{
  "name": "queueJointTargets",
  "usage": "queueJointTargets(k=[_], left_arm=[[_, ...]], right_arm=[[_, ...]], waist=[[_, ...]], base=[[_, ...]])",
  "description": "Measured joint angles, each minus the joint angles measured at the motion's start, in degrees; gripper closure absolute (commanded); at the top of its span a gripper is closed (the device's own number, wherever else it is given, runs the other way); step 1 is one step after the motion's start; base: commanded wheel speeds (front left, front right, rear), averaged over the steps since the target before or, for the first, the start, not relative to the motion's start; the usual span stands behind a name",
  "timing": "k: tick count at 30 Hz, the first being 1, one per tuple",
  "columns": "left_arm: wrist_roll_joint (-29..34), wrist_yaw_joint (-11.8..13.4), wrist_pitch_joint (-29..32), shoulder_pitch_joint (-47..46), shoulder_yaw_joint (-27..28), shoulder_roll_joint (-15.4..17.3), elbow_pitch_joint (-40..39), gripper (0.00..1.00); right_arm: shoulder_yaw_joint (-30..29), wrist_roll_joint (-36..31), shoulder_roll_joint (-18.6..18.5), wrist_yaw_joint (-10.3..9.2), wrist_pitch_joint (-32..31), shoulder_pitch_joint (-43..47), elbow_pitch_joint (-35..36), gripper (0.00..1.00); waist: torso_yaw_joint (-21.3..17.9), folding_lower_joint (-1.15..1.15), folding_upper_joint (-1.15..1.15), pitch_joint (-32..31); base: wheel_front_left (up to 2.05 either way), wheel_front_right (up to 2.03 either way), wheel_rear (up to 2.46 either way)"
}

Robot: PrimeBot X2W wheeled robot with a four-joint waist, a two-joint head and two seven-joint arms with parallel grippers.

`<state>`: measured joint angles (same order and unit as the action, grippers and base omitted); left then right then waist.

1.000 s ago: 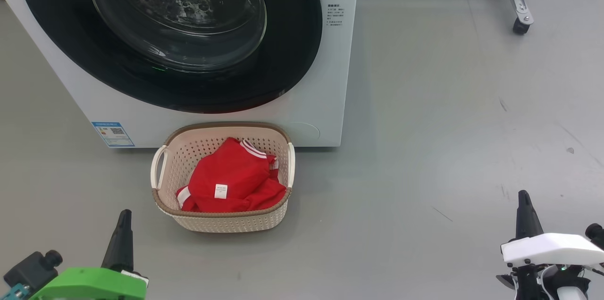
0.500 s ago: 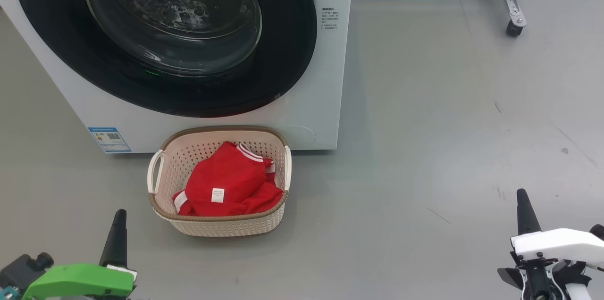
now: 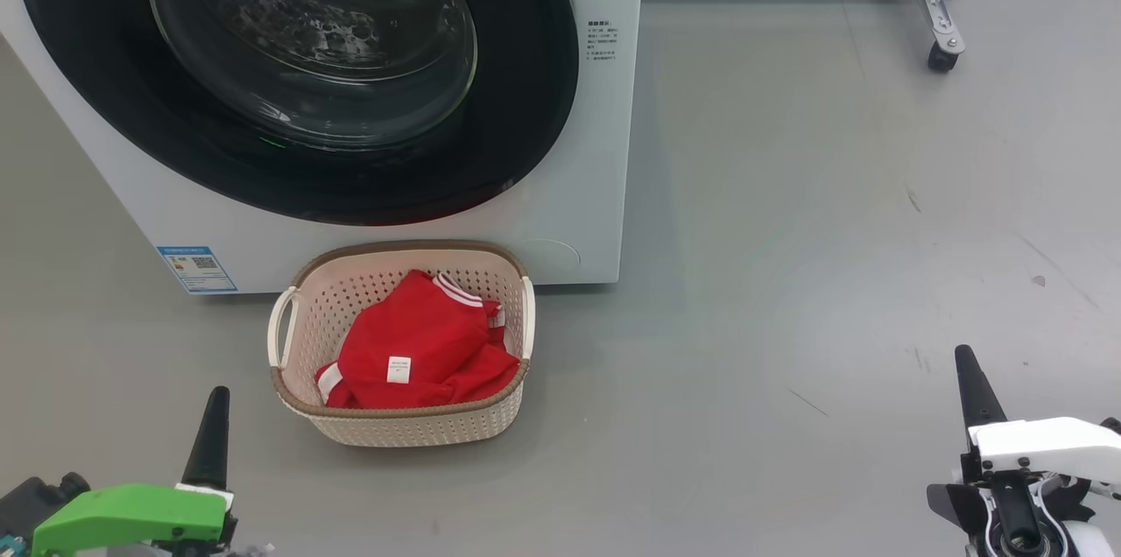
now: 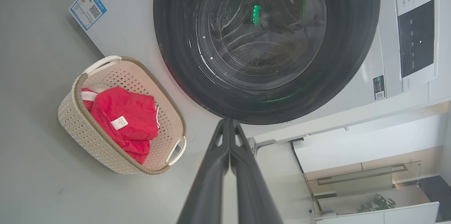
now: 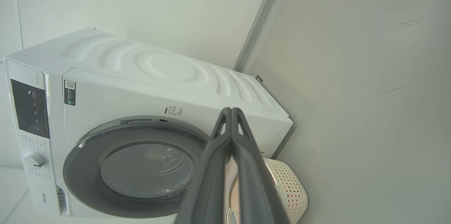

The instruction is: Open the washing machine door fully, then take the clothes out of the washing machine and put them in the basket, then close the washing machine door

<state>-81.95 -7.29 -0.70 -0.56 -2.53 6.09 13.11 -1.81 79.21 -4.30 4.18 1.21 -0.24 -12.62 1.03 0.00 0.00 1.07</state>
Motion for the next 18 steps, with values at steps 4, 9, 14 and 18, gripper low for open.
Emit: queueJointTargets(k=[4,9,14,18], left_arm=[[-2.32,0.0,0.41,-0.44,0.4,-0.05,0.29,1.0],[-5.36,0.0,1.22,-0.66,0.89,-0.23,0.77,1.0],[-8.22,0.0,2.16,-1.02,1.58,-0.43,1.21,1.0],[-10.59,0.0,2.88,-1.57,2.13,-0.69,1.46,1.0]], right_arm=[[-0.05,2.43,-0.13,0.44,-0.43,-0.51,-0.37,1.0],[-0.26,6.33,-0.33,0.93,-1.24,-0.92,-0.89,1.0],[-0.43,10.26,-0.54,1.43,-2.15,-1.51,-1.49,1.0],[-0.64,13.41,-0.8,1.82,-2.78,-1.97,-1.81,1.0]], waist=[[-0.15,0.0,0.0,-0.13],[-0.4,0.0,0.0,-0.34],[-0.65,0.0,0.0,-0.56],[-0.85,0.0,0.0,-0.73]], base=[[0.0,0.0,0.0],[0.0,0.0,0.0],[0.0,0.0,0.0],[0.0,0.0,0.0]])
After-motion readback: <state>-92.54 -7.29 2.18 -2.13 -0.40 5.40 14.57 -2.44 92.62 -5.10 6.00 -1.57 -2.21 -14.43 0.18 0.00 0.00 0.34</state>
